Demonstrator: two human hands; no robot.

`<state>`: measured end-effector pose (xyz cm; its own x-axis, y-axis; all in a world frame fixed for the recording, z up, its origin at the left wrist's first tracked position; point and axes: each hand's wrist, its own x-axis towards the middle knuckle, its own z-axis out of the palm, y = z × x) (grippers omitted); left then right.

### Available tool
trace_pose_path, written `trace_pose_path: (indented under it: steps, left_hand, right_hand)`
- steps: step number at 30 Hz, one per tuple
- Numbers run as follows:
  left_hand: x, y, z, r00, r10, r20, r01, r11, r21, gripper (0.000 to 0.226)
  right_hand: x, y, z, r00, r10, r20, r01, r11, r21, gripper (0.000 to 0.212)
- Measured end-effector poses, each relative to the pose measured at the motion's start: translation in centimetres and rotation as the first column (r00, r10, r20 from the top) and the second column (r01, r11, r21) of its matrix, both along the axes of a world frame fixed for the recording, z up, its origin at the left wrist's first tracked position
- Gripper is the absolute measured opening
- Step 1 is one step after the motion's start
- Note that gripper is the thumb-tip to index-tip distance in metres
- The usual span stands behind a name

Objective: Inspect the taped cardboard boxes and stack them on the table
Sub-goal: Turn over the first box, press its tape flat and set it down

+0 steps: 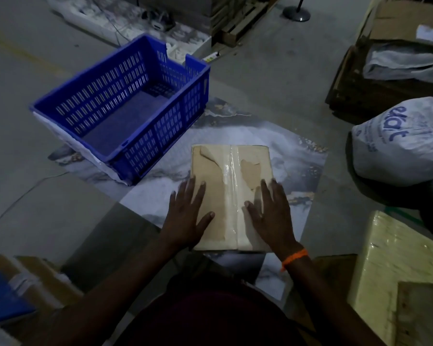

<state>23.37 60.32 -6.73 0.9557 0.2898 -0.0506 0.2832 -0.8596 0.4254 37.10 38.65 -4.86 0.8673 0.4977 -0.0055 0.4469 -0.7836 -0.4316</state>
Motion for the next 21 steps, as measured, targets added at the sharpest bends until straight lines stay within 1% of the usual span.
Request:
trace_pose_path:
  steps: [1, 3, 6, 8, 10, 14, 17, 21]
  left_hand:
    - [1.1, 0.3, 0.5, 0.999, -0.039, -0.023, 0.04, 0.997, 0.067, 0.083]
    - [3.6, 1.0, 1.1, 0.992, -0.1, -0.081, 0.11, 0.984, 0.142, 0.081]
    - [7.1, 1.7, 1.9, 0.978, -0.153, -0.141, 0.175, 0.973, 0.152, 0.079]
    - [8.8, 1.8, 2.1, 0.974, -0.173, -0.144, 0.193, 0.971, 0.139, 0.077]
    - [9.6, 1.9, 2.0, 0.973, -0.167, -0.158, 0.189, 0.972, 0.136, 0.076]
    - [10.0, 1.4, 1.2, 0.974, -0.138, -0.178, 0.169, 0.97, 0.176, 0.08]
    - [10.5, 1.5, 1.2, 0.967, -0.125, -0.221, 0.167, 0.969, 0.184, 0.075]
    - [10.8, 1.7, 1.3, 0.959, -0.137, -0.249, 0.187, 0.964, 0.189, 0.076]
  right_hand:
    - [0.9, 1.0, 0.1, 0.999, 0.042, 0.024, -0.042, 0.999, -0.012, 0.08]
    - [2.7, 3.0, 0.3, 0.991, 0.126, 0.045, -0.122, 0.99, -0.074, 0.078]
    - [4.8, 5.3, 0.2, 0.978, 0.205, 0.031, -0.196, 0.962, -0.192, 0.082]
    - [5.6, 5.9, -0.4, 0.978, 0.209, 0.021, -0.2, 0.955, -0.221, 0.084]
    - [5.8, 6.1, -0.9, 0.979, 0.205, 0.022, -0.196, 0.958, -0.212, 0.084]
    - [5.5, 6.1, -1.5, 0.979, 0.198, 0.053, -0.184, 0.963, -0.198, 0.081]
    - [5.6, 6.1, -2.0, 0.978, 0.198, 0.073, -0.178, 0.96, -0.214, 0.077]
    - [5.8, 6.1, -2.5, 0.975, 0.214, 0.061, -0.193, 0.951, -0.241, 0.078]
